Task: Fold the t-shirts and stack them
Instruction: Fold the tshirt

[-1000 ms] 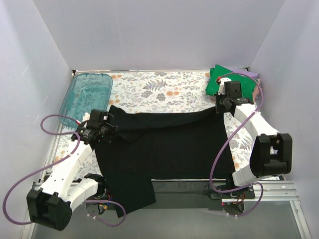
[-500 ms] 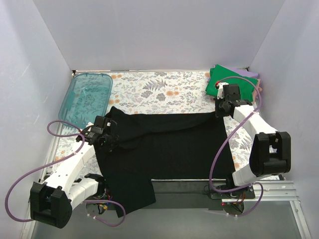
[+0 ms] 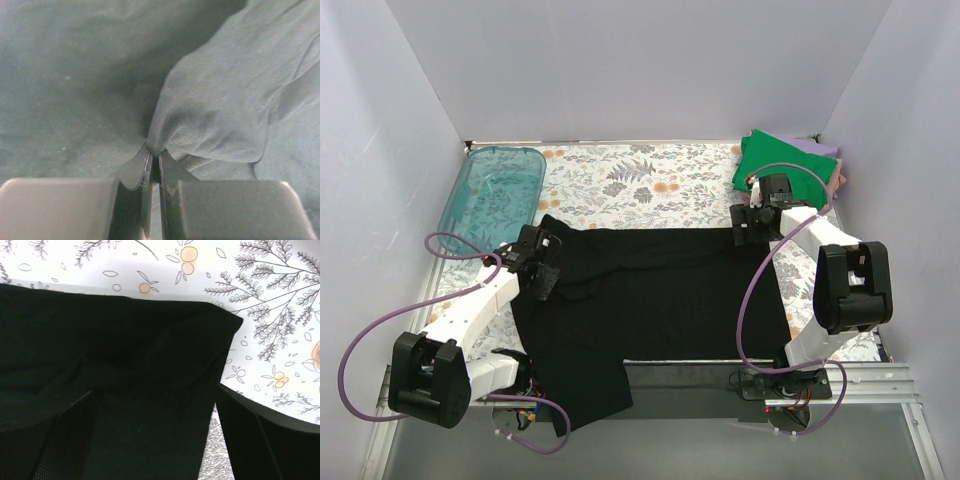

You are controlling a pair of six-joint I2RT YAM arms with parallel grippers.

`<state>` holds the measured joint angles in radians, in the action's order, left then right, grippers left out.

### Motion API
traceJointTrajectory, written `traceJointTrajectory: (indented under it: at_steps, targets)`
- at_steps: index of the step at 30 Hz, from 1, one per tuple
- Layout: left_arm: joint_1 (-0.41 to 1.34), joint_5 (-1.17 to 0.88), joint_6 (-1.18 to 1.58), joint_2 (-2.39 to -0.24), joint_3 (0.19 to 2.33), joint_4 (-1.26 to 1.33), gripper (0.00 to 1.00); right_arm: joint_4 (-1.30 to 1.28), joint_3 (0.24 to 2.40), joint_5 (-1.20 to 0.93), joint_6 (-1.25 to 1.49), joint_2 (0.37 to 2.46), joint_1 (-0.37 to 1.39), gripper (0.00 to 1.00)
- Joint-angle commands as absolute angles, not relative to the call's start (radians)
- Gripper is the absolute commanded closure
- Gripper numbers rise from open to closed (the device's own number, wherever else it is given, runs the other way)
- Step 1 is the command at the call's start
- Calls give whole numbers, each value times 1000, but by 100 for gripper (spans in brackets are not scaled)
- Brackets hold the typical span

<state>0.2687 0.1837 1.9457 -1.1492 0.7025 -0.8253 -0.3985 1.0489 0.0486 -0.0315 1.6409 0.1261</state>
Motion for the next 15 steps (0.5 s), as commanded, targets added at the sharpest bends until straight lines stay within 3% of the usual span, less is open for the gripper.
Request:
traceJointTrajectory:
  at_steps: [1, 9, 15]
  targets:
    - [271, 224, 1956, -1155, 746, -815, 100, -399, 1055, 8, -11, 1579, 167, 2]
    - [270, 224, 1937, -1161, 759, -802, 100, -400, 973, 186, 99, 1361, 481, 1]
    - [270, 227, 1928, -1157, 747, -798, 100, -462, 847, 388, 296, 1278, 492, 2]
